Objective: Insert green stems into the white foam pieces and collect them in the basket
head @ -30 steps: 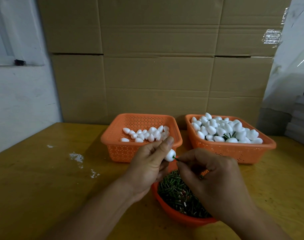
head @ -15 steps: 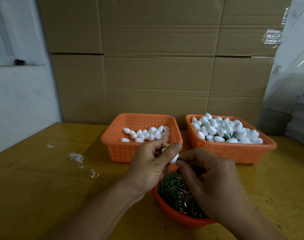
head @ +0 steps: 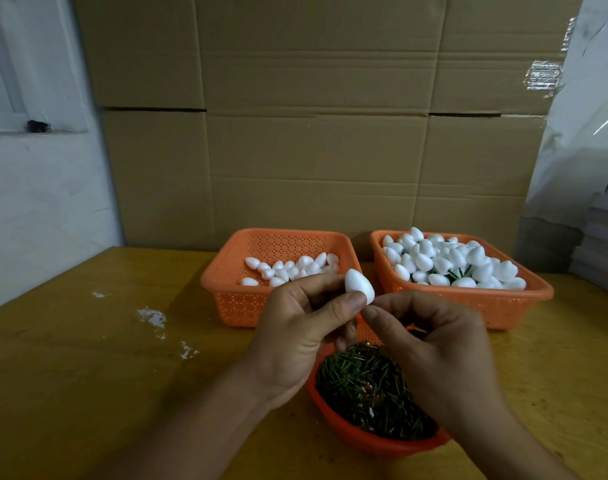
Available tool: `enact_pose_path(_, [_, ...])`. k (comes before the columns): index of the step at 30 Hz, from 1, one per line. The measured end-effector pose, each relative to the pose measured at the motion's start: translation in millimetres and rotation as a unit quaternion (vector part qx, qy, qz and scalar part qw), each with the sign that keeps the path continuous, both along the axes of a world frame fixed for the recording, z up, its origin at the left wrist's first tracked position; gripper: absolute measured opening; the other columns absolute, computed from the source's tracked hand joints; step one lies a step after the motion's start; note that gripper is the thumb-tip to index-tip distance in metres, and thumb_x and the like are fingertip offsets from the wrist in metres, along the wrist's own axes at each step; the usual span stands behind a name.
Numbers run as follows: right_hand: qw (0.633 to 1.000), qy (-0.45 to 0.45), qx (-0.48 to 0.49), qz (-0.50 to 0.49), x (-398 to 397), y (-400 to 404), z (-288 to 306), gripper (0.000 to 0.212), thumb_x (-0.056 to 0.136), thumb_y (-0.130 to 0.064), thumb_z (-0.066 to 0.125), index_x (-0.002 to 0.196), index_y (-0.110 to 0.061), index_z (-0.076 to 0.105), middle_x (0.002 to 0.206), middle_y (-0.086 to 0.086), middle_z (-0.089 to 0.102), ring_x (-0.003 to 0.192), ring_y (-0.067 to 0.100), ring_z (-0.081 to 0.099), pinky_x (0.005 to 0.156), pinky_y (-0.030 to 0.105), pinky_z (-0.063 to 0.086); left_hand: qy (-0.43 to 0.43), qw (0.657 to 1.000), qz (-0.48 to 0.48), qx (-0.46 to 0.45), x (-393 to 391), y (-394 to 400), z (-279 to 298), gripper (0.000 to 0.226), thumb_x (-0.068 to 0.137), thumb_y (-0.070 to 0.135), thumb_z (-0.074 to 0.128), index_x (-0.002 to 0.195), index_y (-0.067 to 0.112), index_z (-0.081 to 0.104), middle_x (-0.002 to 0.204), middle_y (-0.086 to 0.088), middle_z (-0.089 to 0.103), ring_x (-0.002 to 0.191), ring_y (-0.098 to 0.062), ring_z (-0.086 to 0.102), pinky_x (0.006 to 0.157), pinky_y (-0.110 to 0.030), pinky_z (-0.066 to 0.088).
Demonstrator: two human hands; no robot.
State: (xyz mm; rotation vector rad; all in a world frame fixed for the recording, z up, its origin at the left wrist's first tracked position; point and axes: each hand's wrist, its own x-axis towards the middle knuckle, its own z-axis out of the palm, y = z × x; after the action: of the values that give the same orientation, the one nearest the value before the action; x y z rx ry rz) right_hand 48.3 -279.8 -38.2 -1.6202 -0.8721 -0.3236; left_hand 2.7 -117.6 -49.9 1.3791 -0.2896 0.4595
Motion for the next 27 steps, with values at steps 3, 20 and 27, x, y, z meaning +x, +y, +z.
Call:
enact_pose_path(3, [0.999,0.02,0.017,0.022,-1,1,0,0.01,0.083,-0.02,0.075,0.077,-0.028,0.078,0.065,-0.007,0.072,0.054,0.006,0.064,0.049,0.02,0.051,-0.008,0.999,0.025,0.023,-1,1,0,0.024,0.082,0.031,0.074,0.101,0.016,0.076,0.066,-0.002,0.058,0.06,-0.011,0.054,0.056,-0.023,0.045])
enact_pose_path(20, [0.999,0.028,0.022,0.041,-5,6,-3,0.018,0.085,-0.014,0.074,0.079,-0.03,0.075,0.062,-0.008,0.071,0.05,0.003,0.061,0.047,0.019,0.048,-0.067,0.982,0.083,0.157,-7,-3,4,0.008,0.095,0.026,0.065,0.09,0.02,0.068,0.066,0.013,0.061,0.061,0.0,0.054,0.059,-0.016,0.044])
enact_pose_path(27, [0.997,0.07,0.02,0.029,4,7,-7,0.017,0.085,-0.015,0.075,0.078,-0.03,0.076,0.066,0.002,0.072,0.052,0.008,0.06,0.048,0.025,0.049,-0.054,0.986,0.084,0.136,-4,-2,1,0.023,0.09,0.027,0.069,0.109,0.014,0.07,0.069,0.018,0.067,0.066,0.004,0.063,0.061,-0.011,0.048])
